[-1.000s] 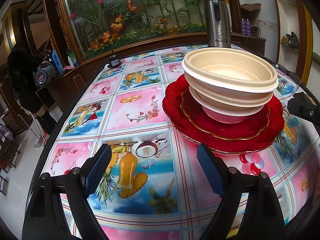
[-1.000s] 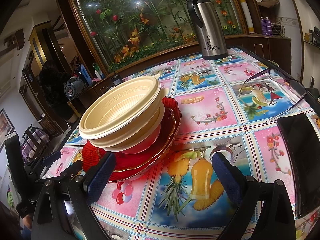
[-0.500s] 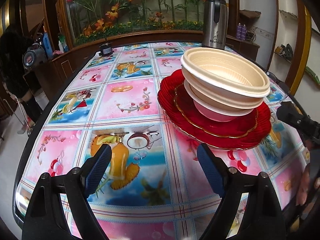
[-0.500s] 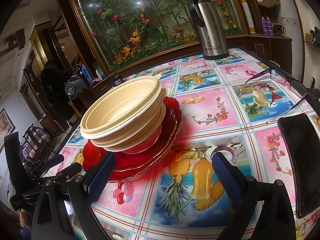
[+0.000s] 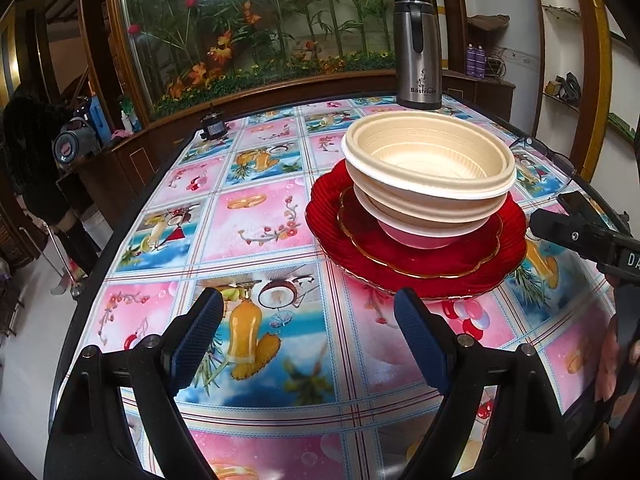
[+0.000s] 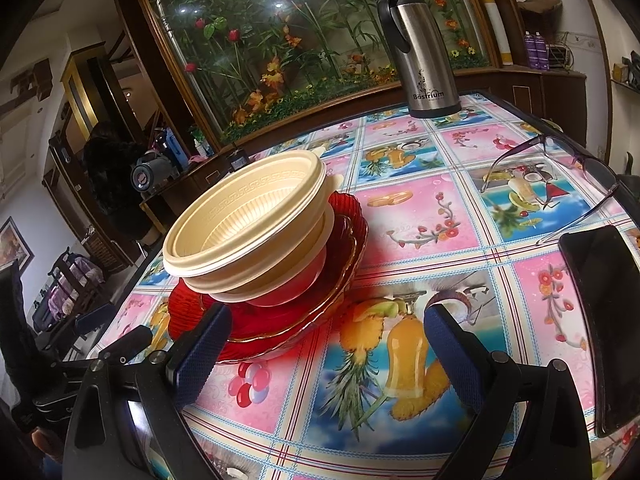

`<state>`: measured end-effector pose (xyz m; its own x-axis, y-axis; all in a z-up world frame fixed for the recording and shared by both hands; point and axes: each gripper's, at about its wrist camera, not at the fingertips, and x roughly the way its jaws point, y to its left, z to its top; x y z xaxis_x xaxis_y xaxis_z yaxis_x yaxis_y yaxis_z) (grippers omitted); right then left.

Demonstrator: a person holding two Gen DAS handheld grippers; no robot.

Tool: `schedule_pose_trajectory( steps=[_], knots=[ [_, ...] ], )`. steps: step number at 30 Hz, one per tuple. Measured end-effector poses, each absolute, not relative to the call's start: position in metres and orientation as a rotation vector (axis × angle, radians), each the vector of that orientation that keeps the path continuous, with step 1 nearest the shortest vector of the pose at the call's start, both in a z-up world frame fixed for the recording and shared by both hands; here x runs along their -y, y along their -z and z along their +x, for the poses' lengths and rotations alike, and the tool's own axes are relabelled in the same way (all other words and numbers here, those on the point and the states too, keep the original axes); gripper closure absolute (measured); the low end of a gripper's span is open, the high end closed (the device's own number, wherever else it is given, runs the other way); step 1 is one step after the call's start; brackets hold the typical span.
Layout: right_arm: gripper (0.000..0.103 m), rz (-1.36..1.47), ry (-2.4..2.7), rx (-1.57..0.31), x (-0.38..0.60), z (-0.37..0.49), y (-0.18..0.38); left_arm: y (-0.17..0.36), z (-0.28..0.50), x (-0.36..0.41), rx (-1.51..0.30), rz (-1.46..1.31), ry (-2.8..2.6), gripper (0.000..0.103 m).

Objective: Organize plates and bowls

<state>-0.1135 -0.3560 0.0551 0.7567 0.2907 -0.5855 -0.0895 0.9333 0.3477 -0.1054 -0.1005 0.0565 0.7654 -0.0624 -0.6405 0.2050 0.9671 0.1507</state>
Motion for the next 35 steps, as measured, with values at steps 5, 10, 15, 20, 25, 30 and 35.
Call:
schedule_pose_trajectory(
  steps=[5,10,15,20,25,30,35],
  knots=[
    [0.005,0.312,-0.208,-0.684,0.3562,-0.1134,-0.0553,-0.0584,-0.1036,0.0976,-0.686,0.213,0.140,0.015],
    [0.005,0.321,-0.209,-0.685,0.3580,-0.1137,-0.0551,-0.0584,-0.1027,0.0974,-0.690,0.214,0.140,0.015],
    [0.005,0.326,-0.216,-0.684,0.3588,-0.1135,-0.0546,-0.0586,-0.1023,0.0983,-0.686,0.218,0.136,0.015],
    [0.005,0.326,-0.216,-0.682,0.3592,-0.1133,-0.0545,-0.0585,-0.1020,0.0991,-0.689,0.219,0.138,0.015],
    [0.005,0.327,-0.217,-0.681,0.3593,-0.1133,-0.0542,-0.0588,-0.1017,0.0994,-0.690,0.217,0.141,0.015],
    [0.005,0.328,-0.216,-0.681,0.3593,-0.1133,-0.0543,-0.0570,-0.0994,0.1002,-0.712,0.204,0.160,0.015],
    [0.005,0.328,-0.217,-0.682,0.3593,-0.1132,-0.0543,-0.0597,-0.1076,0.1011,-0.680,0.217,0.163,0.015]
  ],
)
